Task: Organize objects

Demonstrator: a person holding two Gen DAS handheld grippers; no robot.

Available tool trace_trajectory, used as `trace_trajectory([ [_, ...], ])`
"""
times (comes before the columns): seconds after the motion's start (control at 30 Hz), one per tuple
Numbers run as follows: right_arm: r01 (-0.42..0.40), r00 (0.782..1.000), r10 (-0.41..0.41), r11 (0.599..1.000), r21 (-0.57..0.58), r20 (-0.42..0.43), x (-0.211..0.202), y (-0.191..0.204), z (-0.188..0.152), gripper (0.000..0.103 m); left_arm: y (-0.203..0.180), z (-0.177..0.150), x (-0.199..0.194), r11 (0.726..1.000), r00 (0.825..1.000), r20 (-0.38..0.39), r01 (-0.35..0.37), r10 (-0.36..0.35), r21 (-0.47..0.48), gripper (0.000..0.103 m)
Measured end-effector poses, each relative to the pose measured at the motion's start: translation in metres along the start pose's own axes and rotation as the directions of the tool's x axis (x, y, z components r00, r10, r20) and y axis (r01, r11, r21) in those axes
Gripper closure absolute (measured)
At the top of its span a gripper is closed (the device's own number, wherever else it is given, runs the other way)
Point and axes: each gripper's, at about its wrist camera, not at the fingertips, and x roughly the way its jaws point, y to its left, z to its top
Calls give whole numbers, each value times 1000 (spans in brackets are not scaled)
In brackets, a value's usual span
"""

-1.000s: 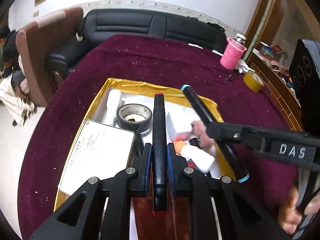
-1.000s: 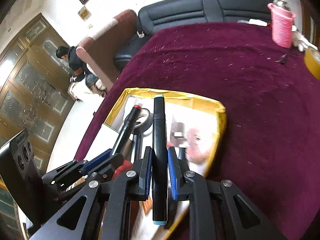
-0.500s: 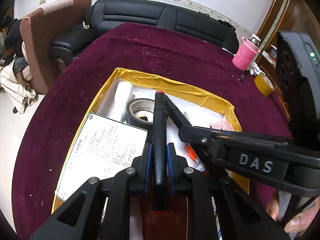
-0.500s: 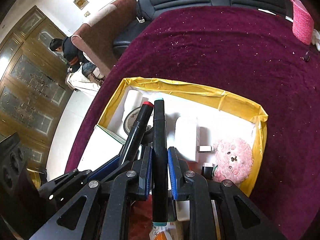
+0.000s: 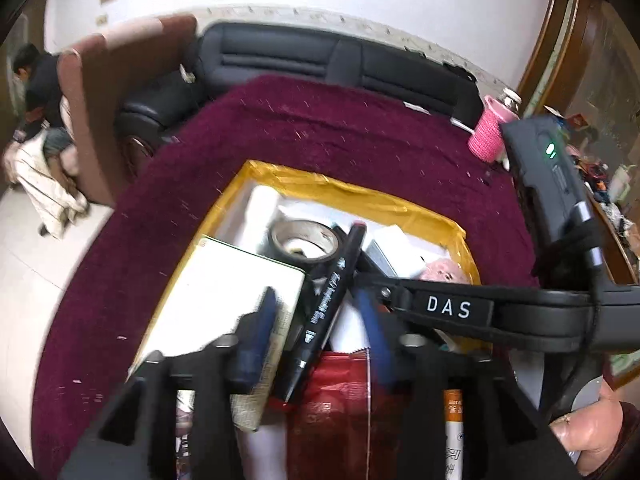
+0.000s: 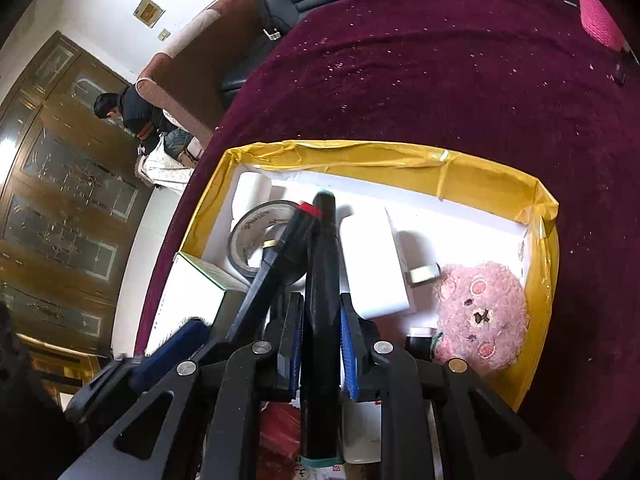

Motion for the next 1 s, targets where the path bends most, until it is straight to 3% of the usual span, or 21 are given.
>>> trace_trajectory([
  [0.27, 5, 1000, -4, 1000, -25, 20, -11, 9, -5, 77, -2, -7, -33, 1000, 996, 82, -22, 21, 22, 44],
  [0.5, -21, 997, 26, 998, -67, 66, -34, 27, -14, 69, 1, -17, -66, 996, 982, 168, -85, 80, 22, 28],
  [0.83, -10, 990, 27, 992, -129, 136, -76, 45, -43, 56, 4, -36, -120, 987, 946, 284, -160, 154, -1, 14],
  [1.0, 10, 982, 20, 988, -155, 189, -104, 45, -68, 45, -5, -49, -149, 973, 908, 358, -232, 219, -8, 7],
])
